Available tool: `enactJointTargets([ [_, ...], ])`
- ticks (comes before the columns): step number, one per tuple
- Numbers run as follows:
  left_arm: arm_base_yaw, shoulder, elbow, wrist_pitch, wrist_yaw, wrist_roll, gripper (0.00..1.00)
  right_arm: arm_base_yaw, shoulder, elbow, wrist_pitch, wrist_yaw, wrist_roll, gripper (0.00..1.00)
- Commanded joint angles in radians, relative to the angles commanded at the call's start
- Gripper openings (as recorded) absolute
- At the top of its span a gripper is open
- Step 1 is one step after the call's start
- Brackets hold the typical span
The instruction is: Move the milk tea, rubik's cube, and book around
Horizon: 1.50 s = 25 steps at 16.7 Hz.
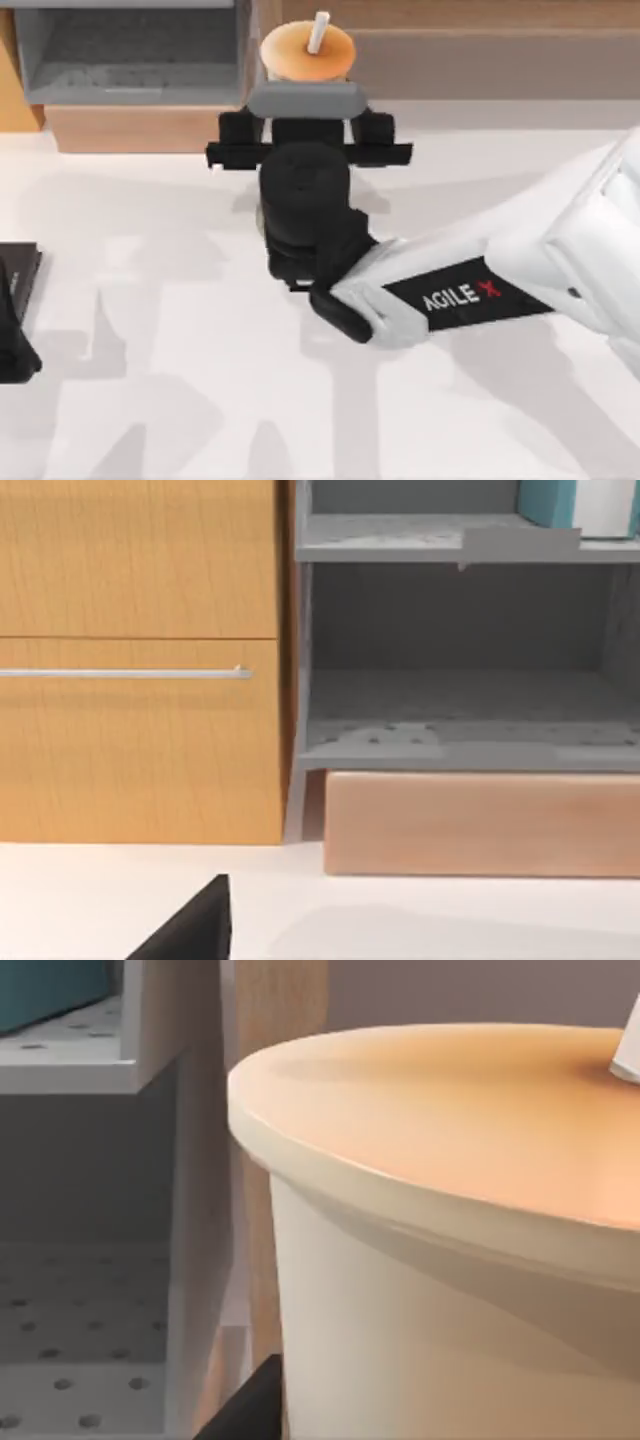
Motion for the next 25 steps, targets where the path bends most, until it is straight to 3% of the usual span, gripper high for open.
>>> enactJointTargets([
  [18,0.0,0.0,0.0,0.0,0.0,0.0,1.0,0.011,0.098,-0.002,0.096,0.013,-0.009,0.0],
  [25,0.0,0.0,0.0,0.0,0.0,0.0,1.0,0.011,0.098,-0.002,0.096,0.013,-0.009,0.53],
])
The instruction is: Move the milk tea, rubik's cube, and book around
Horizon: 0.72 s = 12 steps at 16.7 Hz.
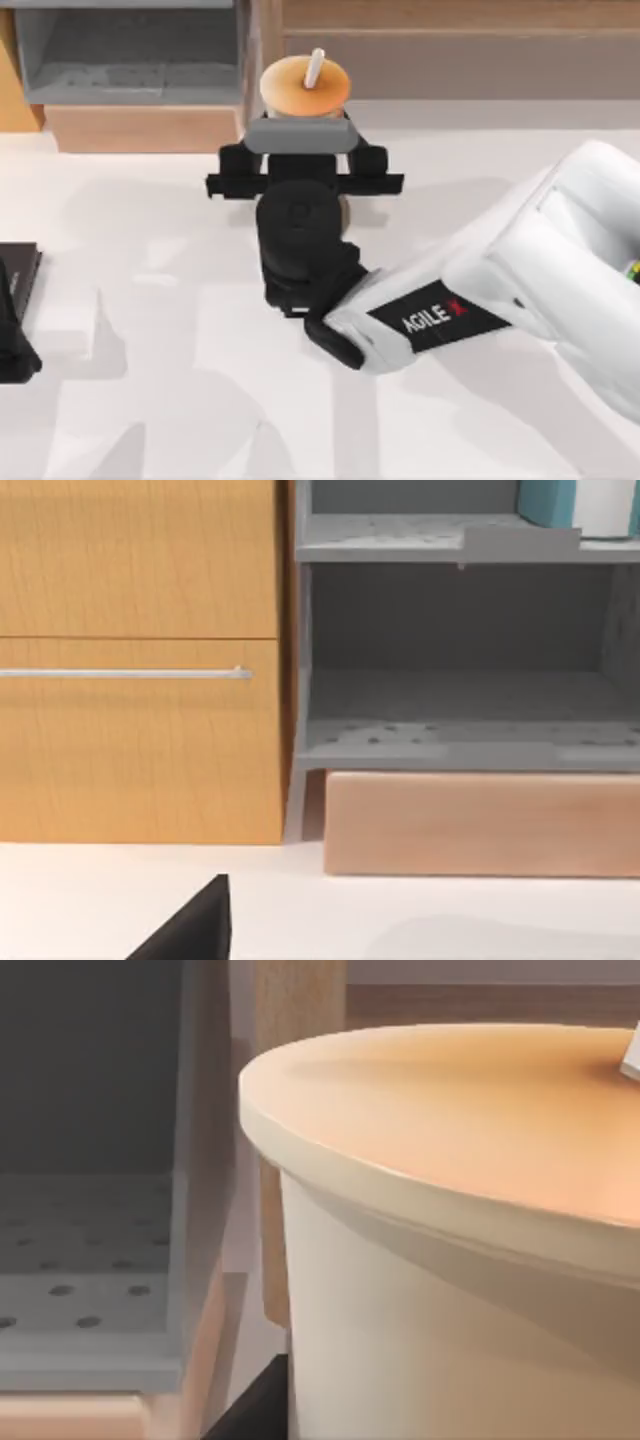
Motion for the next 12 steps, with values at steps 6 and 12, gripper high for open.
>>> enactJointTargets([
  [6,0.0,0.0,0.0,0.0,0.0,0.0,1.0,0.0,0.0,0.0,0.0,0.0,0.0,0.98],
  [12,0.0,0.0,0.0,0.0,0.0,0.0,1.0,0.0,0.0,0.0,0.0,0.0,0.0,1.0],
])
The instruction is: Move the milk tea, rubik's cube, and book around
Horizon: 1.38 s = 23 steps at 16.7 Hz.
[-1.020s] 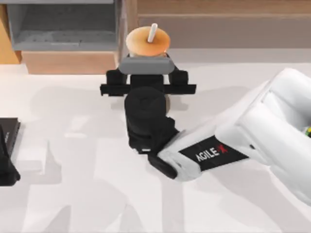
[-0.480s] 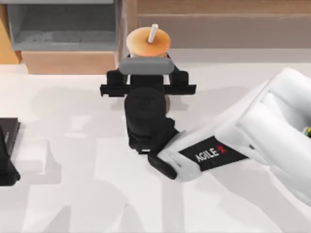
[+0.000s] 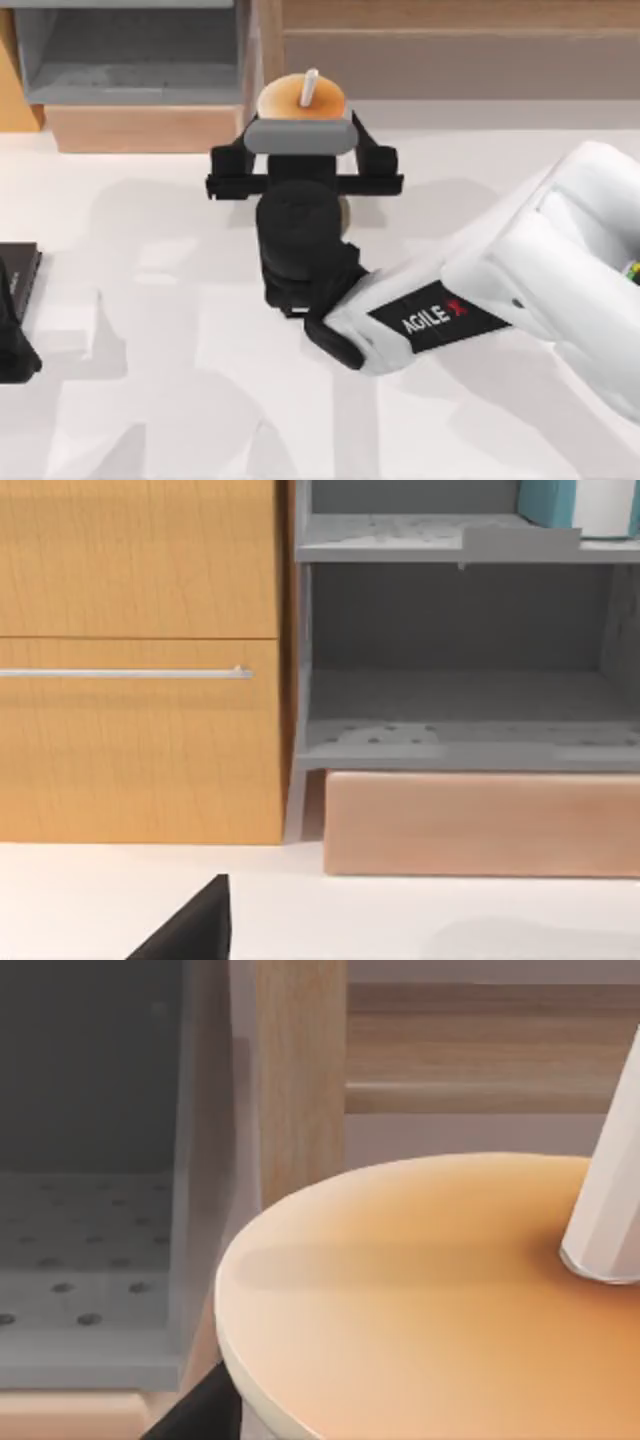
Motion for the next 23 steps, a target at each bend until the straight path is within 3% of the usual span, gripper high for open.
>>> enactJointTargets([
  [14,0.0,0.0,0.0,0.0,0.0,0.0,1.0,0.047,-0.044,-0.094,0.046,0.052,0.0,1.0],
  [23,0.0,0.0,0.0,0.0,0.0,0.0,1.0,0.085,-0.212,-0.139,-0.08,0.088,0.003,1.0],
])
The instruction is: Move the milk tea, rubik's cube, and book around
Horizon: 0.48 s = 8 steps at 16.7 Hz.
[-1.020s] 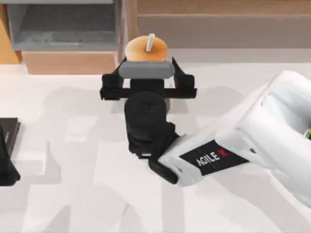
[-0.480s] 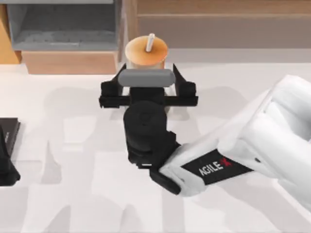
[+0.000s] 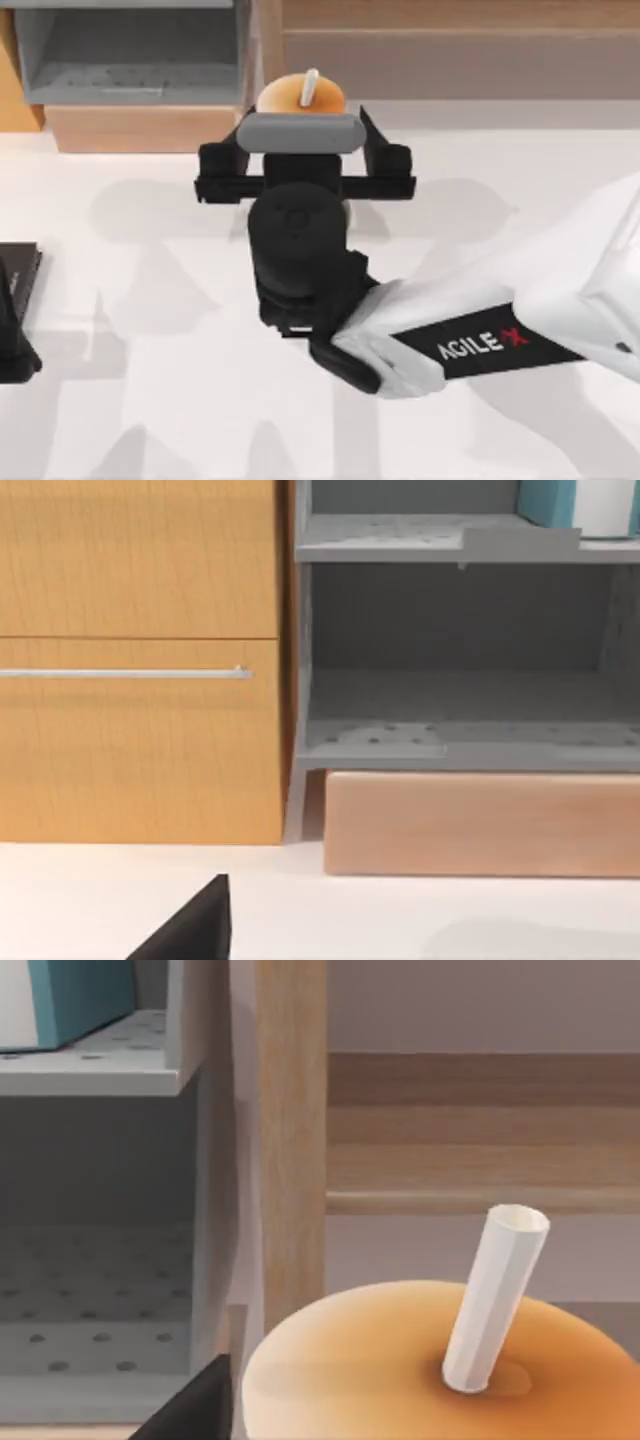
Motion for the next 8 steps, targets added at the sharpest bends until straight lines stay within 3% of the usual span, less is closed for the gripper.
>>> enactJointTargets([
  [8,0.0,0.0,0.0,0.0,0.0,0.0,1.0,-0.037,-0.028,0.074,-0.098,-0.035,0.001,1.0],
])
